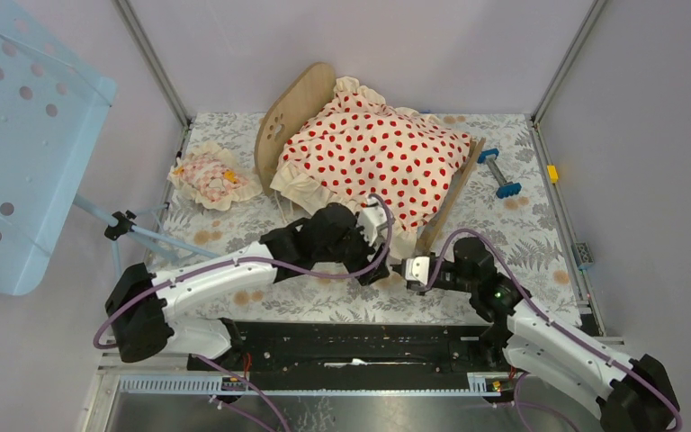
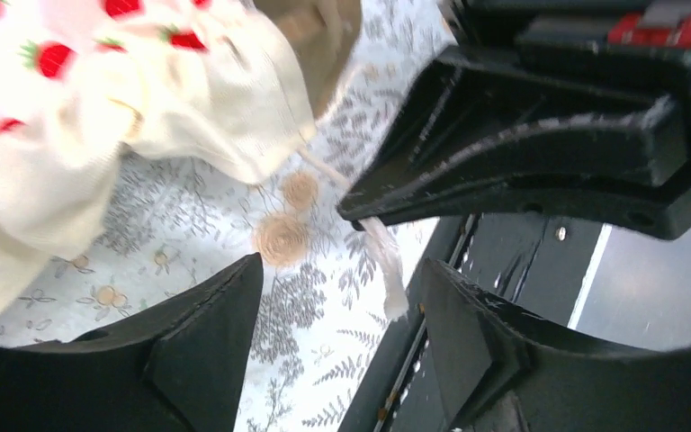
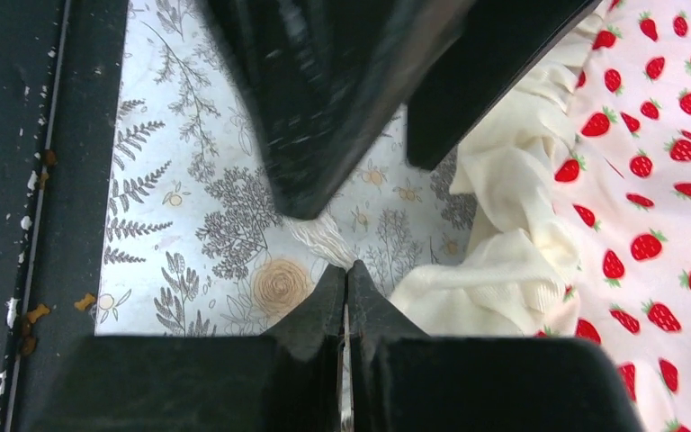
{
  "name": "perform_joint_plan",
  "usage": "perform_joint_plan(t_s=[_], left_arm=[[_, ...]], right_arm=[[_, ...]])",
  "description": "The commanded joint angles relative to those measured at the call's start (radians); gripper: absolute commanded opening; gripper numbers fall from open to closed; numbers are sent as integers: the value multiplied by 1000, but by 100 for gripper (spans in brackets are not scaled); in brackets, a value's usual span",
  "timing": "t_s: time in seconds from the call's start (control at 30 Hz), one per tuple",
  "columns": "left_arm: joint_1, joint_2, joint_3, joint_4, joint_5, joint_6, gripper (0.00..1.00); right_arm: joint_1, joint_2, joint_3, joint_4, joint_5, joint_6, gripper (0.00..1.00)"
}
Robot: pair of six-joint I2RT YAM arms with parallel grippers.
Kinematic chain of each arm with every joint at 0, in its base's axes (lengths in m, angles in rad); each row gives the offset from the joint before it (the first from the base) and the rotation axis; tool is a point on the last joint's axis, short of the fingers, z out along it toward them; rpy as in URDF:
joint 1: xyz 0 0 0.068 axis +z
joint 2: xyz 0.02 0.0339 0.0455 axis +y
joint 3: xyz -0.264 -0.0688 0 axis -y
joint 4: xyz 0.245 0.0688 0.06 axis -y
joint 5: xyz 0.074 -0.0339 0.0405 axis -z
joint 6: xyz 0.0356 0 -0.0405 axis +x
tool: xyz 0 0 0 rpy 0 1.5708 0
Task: Set up the pet bed
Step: Tie the ropes to the bed frame.
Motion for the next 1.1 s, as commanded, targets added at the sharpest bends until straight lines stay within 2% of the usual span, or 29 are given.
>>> perform_joint_plan(t_s=[0.0, 0.17, 0.3, 0.4, 0.57, 0.73, 1.07], left_arm=[[36, -43, -14, 192, -86, -143, 70], [85, -10, -83, 328, -99, -310, 63], [85, 50, -114, 400, -30, -349, 51], [84, 98, -130, 422, 12, -353, 46], [79, 141, -187, 483, 3, -369, 48], [35, 204, -214, 580, -78, -405, 53], [-13, 345, -191, 712, -218, -483, 56]], right_arm=[[6, -81, -3, -128, 109, -5, 0], [6, -77, 33, -249, 126, -42, 0], [6, -10, 117, -455, 123, -102, 0], [6, -34, 122, -512, 131, -94, 0], [6, -156, 98, -524, 196, -44, 0], [5, -239, 67, -504, 229, 22, 0], [6, -253, 50, -489, 222, 39, 0]])
